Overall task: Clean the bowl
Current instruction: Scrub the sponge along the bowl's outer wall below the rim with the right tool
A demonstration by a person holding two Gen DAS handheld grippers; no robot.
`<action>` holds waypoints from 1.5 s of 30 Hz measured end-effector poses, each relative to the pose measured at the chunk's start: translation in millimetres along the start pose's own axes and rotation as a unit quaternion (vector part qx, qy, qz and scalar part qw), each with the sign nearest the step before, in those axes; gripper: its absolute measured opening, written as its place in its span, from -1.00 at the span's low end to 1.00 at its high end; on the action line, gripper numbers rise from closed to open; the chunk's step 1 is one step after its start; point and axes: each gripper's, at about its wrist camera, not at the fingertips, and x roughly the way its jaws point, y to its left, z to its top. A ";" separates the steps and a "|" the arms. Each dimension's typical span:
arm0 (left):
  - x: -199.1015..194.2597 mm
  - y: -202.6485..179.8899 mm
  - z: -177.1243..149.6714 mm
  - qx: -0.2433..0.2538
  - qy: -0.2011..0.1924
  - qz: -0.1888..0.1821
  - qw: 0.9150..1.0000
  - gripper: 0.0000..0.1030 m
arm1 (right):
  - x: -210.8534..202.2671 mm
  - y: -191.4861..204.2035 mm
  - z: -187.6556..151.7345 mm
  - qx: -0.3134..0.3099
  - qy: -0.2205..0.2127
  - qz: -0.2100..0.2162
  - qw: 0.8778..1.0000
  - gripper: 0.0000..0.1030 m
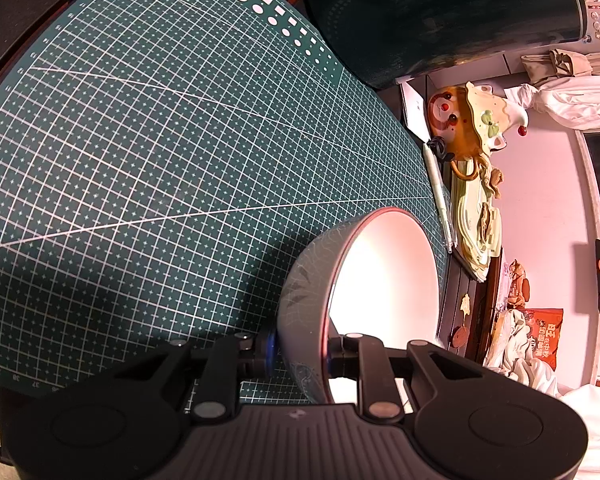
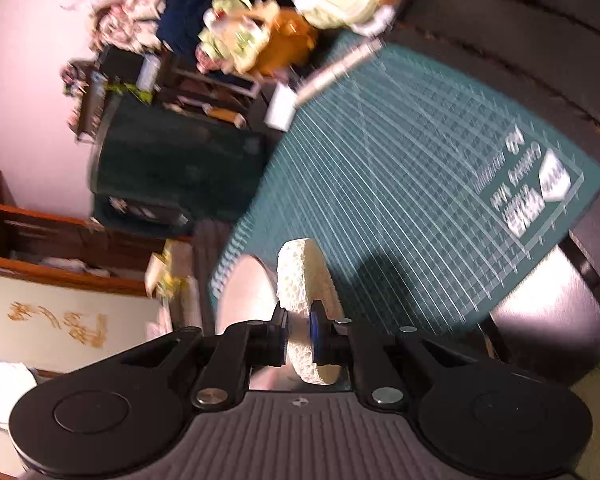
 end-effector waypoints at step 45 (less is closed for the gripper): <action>0.2 -2.6 -0.1 0.005 0.000 0.005 1.000 -0.60 | -11.2 14.8 -6.0 -0.003 -0.032 0.016 0.999 -0.79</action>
